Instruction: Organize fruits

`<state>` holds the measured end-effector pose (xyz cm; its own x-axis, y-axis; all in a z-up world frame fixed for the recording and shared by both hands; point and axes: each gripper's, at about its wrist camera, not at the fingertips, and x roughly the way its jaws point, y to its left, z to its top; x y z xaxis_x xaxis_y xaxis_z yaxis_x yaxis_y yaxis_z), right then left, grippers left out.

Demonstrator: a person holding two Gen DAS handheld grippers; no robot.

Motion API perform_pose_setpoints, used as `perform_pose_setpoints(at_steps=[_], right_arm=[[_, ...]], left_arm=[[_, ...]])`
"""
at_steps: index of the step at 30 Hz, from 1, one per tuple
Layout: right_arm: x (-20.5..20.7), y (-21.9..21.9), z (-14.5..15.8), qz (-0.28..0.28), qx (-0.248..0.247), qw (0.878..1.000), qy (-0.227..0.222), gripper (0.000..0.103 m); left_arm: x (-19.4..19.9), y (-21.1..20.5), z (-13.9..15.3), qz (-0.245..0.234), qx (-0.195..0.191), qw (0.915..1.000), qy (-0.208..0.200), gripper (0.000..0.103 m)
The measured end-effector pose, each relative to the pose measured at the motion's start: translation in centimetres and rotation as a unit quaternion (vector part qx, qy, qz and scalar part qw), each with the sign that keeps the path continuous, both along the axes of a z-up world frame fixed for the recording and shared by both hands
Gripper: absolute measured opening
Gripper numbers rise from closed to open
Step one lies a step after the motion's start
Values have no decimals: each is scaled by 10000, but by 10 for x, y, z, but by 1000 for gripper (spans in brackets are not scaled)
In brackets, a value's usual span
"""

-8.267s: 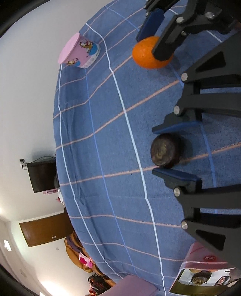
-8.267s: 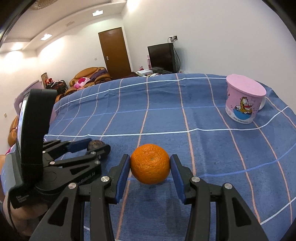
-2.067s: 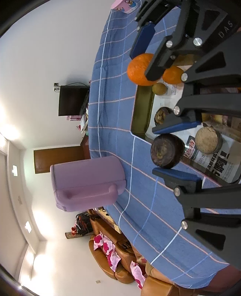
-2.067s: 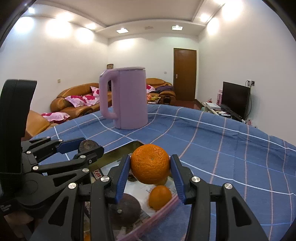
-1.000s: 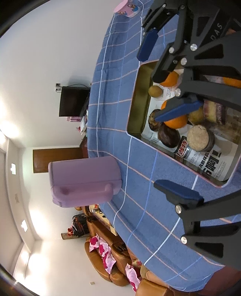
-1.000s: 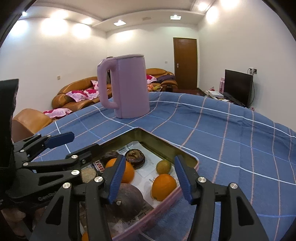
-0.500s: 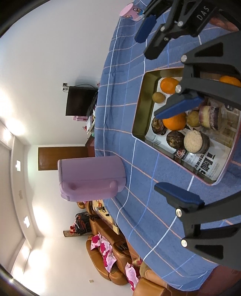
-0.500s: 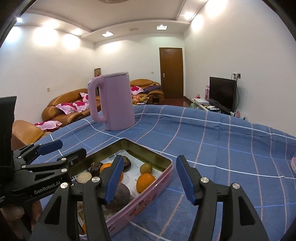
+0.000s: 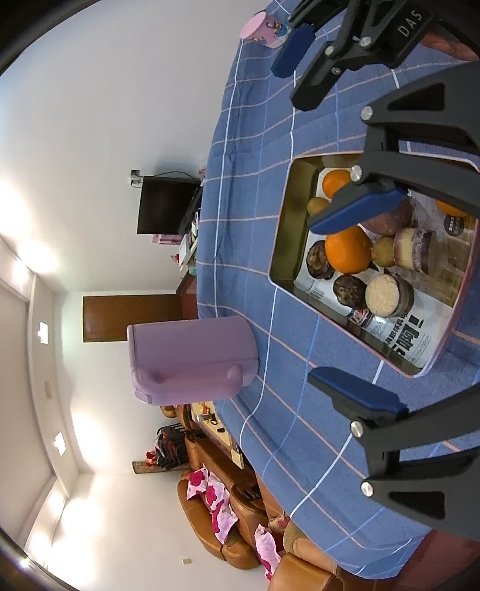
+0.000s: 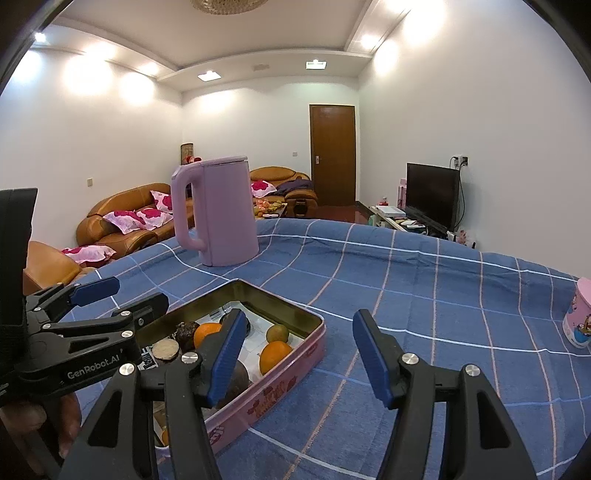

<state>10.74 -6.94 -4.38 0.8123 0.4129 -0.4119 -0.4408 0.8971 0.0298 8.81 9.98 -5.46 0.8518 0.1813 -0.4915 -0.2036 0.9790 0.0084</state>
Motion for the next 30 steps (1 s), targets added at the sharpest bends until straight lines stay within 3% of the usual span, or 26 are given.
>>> perform_pose_setpoints(at_steps=[27, 30], right_arm=[[-8, -9, 3, -61, 131, 9999, -78, 63], [-8, -9, 4, -60, 133, 9999, -81, 63]], left_arm=[[-5, -11, 2, -76, 40, 10000, -15, 77], [-6, -12, 2, -83, 61, 9999, -31, 83]])
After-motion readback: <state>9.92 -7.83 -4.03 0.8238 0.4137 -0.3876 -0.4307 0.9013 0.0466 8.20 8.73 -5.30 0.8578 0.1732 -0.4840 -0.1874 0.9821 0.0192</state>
